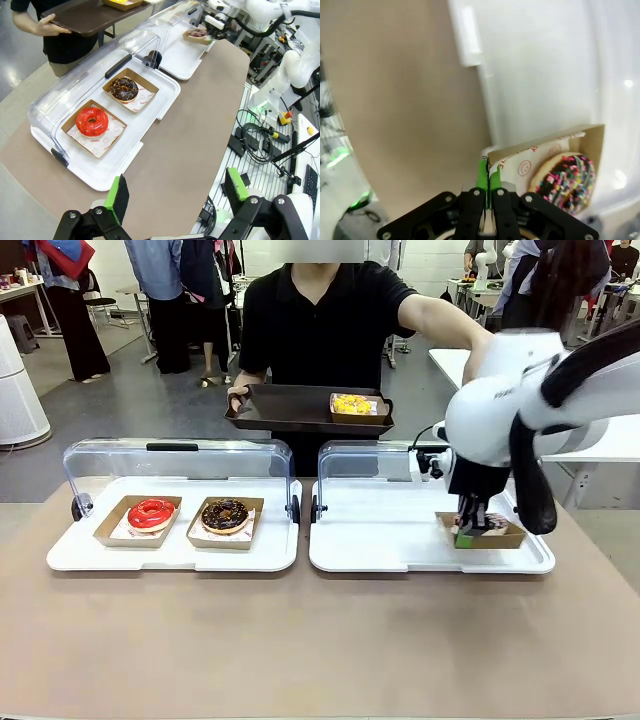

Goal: Provide the desired donut to the person.
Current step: Pick up and lift the Paper togo box containing the Donut pointed at by the person.

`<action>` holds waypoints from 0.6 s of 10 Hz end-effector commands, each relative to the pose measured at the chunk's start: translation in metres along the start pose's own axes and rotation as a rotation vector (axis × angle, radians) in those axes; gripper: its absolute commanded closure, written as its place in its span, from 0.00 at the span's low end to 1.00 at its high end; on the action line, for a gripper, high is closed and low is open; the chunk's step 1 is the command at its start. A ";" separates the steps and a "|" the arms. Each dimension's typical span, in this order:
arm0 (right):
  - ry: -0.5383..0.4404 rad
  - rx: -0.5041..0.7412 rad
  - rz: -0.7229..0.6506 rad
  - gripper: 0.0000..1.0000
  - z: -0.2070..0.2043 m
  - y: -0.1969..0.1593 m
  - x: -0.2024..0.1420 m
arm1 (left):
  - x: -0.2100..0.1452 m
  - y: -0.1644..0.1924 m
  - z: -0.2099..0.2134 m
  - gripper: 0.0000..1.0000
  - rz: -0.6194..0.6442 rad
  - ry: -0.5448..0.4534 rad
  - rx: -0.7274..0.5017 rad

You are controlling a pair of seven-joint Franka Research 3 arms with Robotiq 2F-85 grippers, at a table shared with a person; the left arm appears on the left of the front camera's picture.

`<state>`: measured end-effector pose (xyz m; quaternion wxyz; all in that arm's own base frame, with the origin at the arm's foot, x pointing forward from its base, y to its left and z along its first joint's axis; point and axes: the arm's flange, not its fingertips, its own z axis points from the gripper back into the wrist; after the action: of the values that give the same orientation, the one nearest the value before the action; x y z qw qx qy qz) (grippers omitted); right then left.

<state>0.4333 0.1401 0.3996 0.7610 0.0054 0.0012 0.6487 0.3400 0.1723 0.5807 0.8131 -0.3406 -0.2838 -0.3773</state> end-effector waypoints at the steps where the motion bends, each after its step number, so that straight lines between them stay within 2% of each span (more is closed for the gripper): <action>1: 0.053 0.036 -0.004 1.00 0.049 0.047 -0.003 | -0.001 -0.001 0.001 0.00 -0.005 -0.007 -0.002; 3: 0.041 -0.021 0.027 1.00 0.094 0.087 -0.008 | -0.001 -0.001 0.001 0.00 -0.005 -0.007 -0.002; 6: 0.055 -0.132 0.033 1.00 0.164 0.132 0.004 | -0.001 -0.001 0.001 0.00 -0.005 -0.007 -0.002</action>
<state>0.3071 0.1577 0.5559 0.7406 -0.0373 -0.0234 0.6705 0.3400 0.1724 0.5807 0.8131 -0.3405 -0.2838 -0.3773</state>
